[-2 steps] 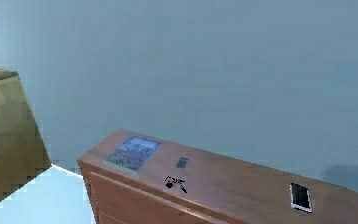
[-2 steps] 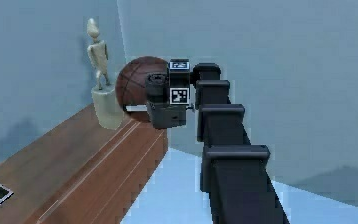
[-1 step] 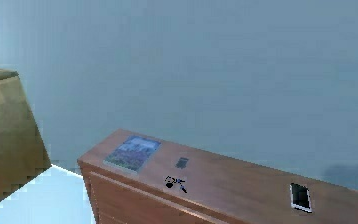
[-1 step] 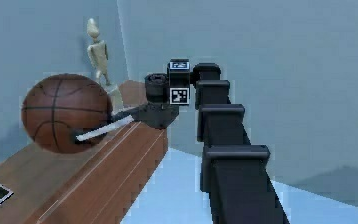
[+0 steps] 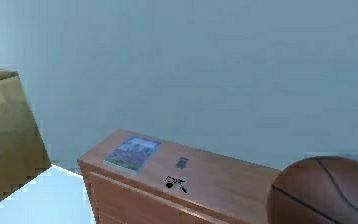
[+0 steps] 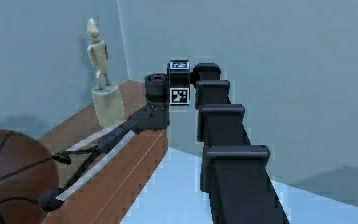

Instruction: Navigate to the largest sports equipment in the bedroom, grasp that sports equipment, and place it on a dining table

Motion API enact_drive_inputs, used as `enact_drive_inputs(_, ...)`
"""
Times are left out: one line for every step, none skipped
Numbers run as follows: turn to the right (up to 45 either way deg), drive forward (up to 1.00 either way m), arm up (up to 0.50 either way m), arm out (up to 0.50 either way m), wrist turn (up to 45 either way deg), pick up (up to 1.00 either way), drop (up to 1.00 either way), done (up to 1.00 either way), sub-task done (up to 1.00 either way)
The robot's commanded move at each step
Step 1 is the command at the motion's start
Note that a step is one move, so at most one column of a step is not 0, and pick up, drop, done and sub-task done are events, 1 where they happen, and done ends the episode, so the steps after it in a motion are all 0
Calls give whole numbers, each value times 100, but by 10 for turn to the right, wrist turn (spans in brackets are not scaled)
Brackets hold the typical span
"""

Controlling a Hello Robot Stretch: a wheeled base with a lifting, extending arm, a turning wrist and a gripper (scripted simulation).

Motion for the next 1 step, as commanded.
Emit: enact_drive_inputs(0, 0, 0, 0, -210, 0, 0, 0, 0)
